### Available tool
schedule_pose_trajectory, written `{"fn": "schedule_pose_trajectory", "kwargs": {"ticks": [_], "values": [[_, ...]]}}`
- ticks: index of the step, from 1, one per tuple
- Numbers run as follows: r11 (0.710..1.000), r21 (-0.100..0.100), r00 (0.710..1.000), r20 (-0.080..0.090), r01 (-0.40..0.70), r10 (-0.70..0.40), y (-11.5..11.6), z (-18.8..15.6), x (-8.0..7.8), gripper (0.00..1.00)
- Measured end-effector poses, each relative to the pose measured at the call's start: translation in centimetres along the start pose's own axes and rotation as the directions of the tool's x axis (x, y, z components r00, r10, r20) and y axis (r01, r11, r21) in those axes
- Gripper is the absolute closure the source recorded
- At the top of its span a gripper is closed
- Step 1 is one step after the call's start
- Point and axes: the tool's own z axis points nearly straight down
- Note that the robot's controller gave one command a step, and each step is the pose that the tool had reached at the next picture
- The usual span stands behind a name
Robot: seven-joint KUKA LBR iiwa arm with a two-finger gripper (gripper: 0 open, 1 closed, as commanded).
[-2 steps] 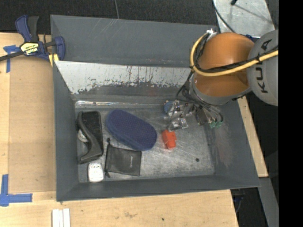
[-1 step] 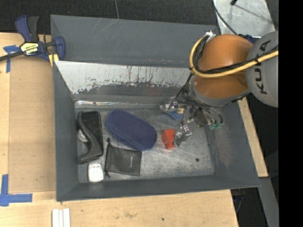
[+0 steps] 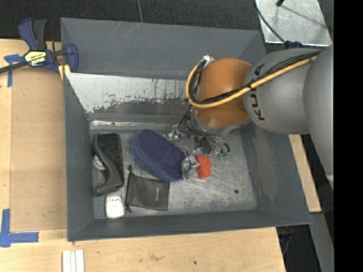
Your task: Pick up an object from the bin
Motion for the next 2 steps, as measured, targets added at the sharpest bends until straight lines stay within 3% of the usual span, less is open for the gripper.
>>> {"fn": "schedule_pose_trajectory", "kwargs": {"ticks": [1, 2], "values": [[1.0, 0.0, 1.0, 0.004, -0.004, 0.004, -0.1, -0.5, -0.1, 1.0], [0.97, 0.006, 0.97, 0.014, 0.244, -0.244, 1.7, -21.3, -1.7, 1.0]]}}
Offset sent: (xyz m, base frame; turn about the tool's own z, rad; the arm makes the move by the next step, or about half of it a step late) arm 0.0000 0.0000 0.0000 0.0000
